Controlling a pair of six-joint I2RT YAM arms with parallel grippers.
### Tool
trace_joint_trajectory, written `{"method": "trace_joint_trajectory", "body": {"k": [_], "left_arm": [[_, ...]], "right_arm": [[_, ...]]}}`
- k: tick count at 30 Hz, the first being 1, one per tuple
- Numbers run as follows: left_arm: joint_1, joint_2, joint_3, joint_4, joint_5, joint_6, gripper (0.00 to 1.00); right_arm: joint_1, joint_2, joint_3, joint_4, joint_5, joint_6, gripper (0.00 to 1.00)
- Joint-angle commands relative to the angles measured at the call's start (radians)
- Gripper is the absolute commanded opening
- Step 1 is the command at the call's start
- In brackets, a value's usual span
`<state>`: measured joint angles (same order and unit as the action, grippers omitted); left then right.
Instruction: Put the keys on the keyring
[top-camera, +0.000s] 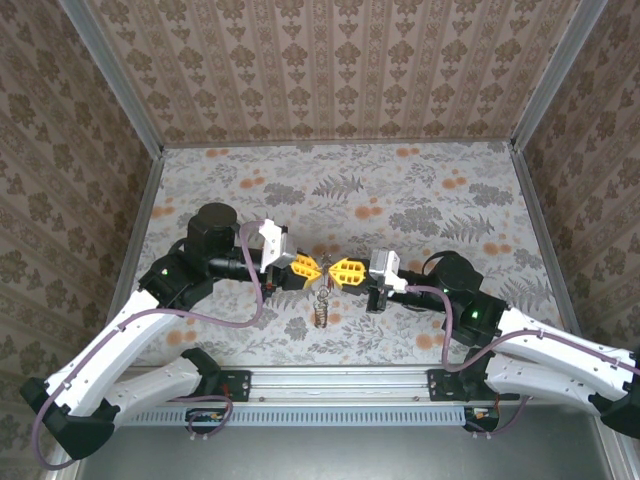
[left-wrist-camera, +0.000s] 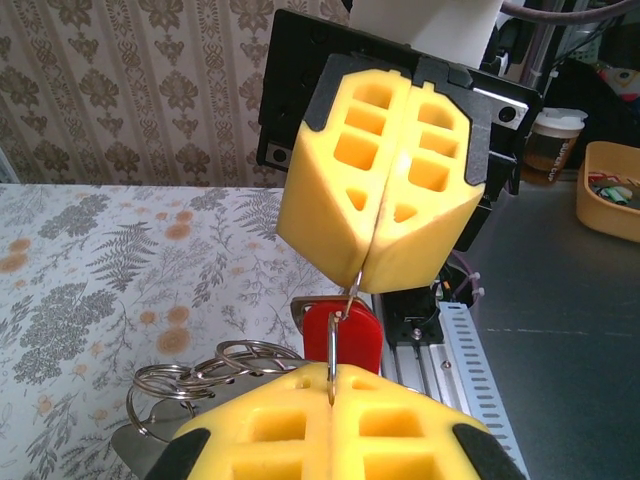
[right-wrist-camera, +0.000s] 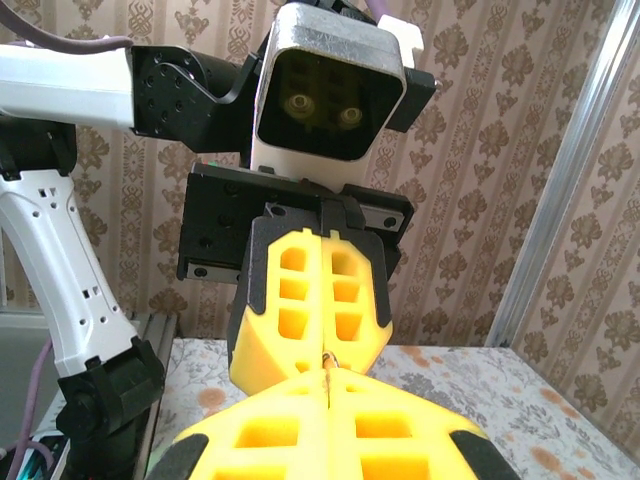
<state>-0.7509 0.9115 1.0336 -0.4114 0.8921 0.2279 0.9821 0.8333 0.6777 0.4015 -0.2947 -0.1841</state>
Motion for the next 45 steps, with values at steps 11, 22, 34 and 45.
{"method": "trace_joint_trajectory", "body": {"k": [11,22,34,45], "left_arm": [[0.009,-0.015,-0.007,0.049,0.042,-0.024,0.00],[0.010,-0.008,-0.007,0.054,0.053,-0.029,0.00],[0.012,-0.010,-0.007,0.059,0.058,-0.033,0.00],[0.012,-0.012,-0.008,0.060,0.059,-0.032,0.00]], "right_arm": [[0.006,0.003,0.001,0.046,0.007,-0.026,0.00],[0.007,-0.013,0.000,0.019,0.014,-0.044,0.00],[0.007,0.017,0.012,0.025,-0.006,-0.042,0.00],[0.007,0.020,0.014,0.024,0.004,-0.047,0.00]]}}
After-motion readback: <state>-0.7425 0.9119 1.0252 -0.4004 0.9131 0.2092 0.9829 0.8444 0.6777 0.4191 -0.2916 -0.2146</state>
